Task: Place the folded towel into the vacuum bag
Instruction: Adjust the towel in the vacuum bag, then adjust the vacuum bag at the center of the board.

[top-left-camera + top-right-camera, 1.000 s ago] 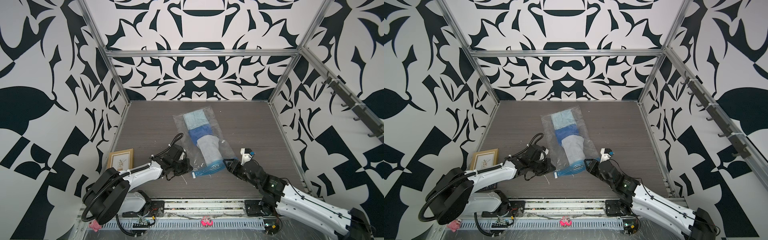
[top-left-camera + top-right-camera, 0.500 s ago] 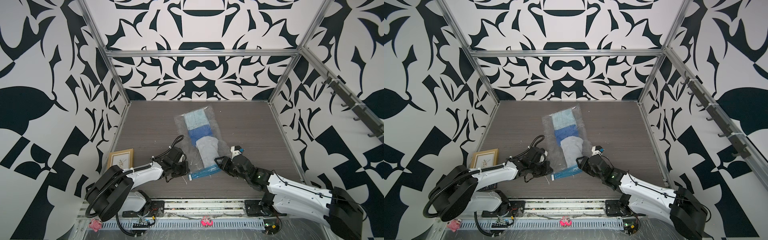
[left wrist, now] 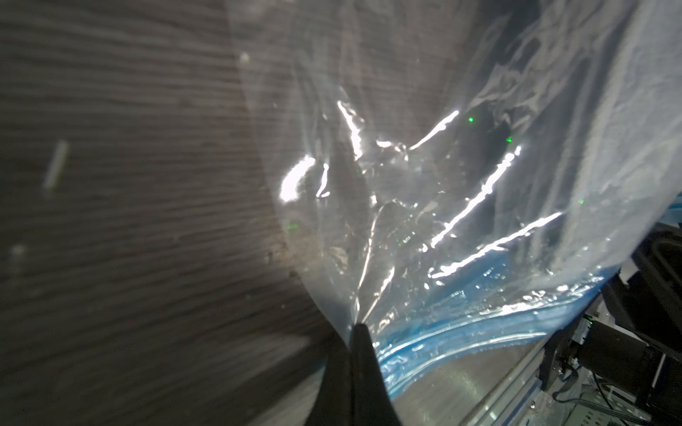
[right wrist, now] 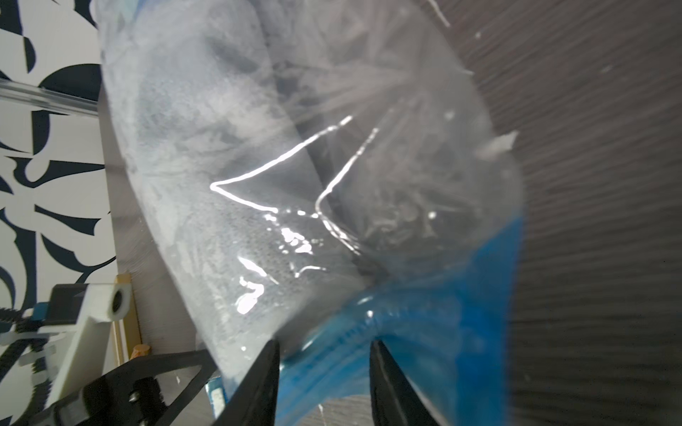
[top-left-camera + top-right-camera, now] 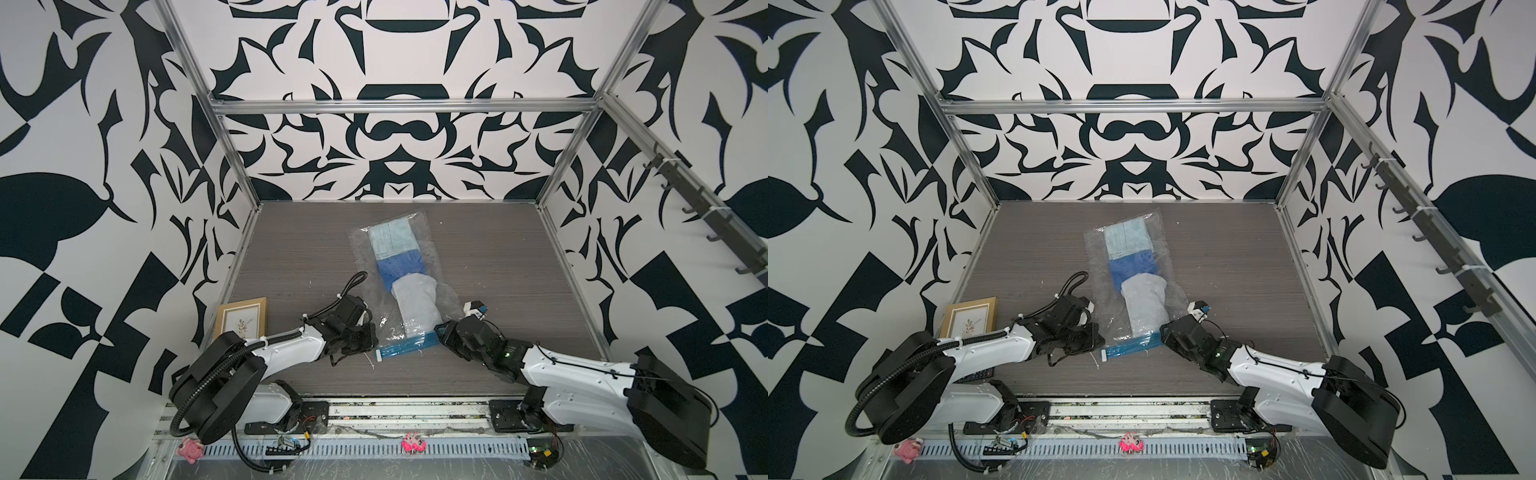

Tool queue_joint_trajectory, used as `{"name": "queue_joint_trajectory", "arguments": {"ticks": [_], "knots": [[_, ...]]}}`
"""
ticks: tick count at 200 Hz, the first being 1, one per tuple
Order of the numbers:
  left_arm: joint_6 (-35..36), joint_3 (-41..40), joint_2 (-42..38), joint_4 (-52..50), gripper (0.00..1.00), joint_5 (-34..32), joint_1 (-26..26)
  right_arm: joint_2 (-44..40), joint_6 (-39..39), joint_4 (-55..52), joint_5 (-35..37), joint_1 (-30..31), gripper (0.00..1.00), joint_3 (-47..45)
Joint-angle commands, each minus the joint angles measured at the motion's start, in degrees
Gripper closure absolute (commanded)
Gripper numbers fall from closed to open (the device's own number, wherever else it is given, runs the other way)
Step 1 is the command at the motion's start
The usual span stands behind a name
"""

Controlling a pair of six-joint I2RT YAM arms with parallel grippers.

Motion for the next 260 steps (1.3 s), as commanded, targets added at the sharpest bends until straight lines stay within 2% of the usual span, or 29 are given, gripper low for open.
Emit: {"name": "queue_joint_trajectory", "arguments": {"ticks": [1, 19, 34, 48, 61, 106, 152, 193, 219, 260], "knots": [[0.8, -0.36, -0.39, -3.75, 0.96, -2.25, 0.26, 1.12, 1.37, -0.63, 3.9, -0.09, 0.58, -0.76], [0.79, 0.2, -1.24, -4.84, 0.74, -2.49, 0.26, 1.83, 1.3, -0.53, 4.43, -0.51, 0.58, -1.03], [0.74, 0.76, -2.55, -6.07, 0.6, -2.69, 0.26, 2.43, 0.83, -0.11, 4.4, -1.18, 0.58, -1.02], [0.71, 1.22, -5.05, -7.49, 0.51, -2.93, 0.29, 3.17, 0.35, 0.1, 4.01, -1.78, 0.58, -0.76], [0.54, 1.35, -6.89, -8.94, 0.48, -3.31, 0.34, 3.97, -0.26, 0.71, 2.88, -2.86, 0.58, -0.67], [-2.86, -0.75, -12.48, -11.18, 0.46, -2.77, 0.34, 3.64, -2.01, 1.83, -1.6, -6.34, 0.58, -0.76], [-12.3, -6.33, -14.1, -0.67, 0.52, 5.29, 0.34, -3.62, -5.06, 1.61, -5.57, -9.03, 0.53, -1.02], [-16.54, -9.84, -15.53, 5.82, 0.57, 7.56, 0.34, -9.25, -4.97, -0.58, -9.6, -9.21, 0.5, -1.65], [-20.06, -12.63, -16.42, 12.25, 0.61, 8.91, 0.26, -10.89, -2.92, 2.52, -12.53, -9.18, 0.5, -3.68], [-21.79, -14.13, -17.42, 15.65, 0.66, 8.45, -0.18, -12.17, -1.53, 4.98, -14.01, -8.99, 0.51, -4.91]]}}
